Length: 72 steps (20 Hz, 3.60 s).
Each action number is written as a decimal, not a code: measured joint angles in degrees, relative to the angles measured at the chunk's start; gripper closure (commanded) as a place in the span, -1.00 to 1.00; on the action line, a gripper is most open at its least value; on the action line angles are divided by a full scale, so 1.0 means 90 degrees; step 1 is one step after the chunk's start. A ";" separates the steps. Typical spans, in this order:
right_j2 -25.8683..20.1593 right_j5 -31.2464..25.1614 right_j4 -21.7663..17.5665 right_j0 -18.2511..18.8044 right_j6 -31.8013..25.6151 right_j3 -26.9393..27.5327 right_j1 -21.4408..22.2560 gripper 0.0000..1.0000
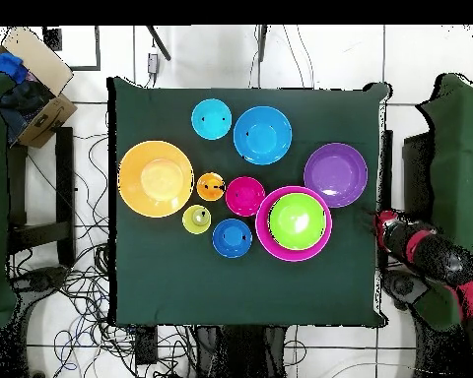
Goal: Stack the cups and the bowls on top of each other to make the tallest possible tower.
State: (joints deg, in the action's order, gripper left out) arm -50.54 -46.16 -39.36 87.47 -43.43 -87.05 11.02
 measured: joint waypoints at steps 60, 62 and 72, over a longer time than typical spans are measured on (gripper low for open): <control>0.0994 0.1269 0.0038 -0.1515 0.1028 -0.0873 0.1452 -1.00; 0.0994 0.1270 0.0040 -0.1466 0.1028 -0.0871 0.1379 -1.00; 0.0992 0.1270 0.0040 -0.1181 0.1028 -0.0869 0.0981 -1.00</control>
State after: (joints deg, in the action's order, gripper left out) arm -41.61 -34.73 -39.00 76.84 -34.18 -94.87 19.85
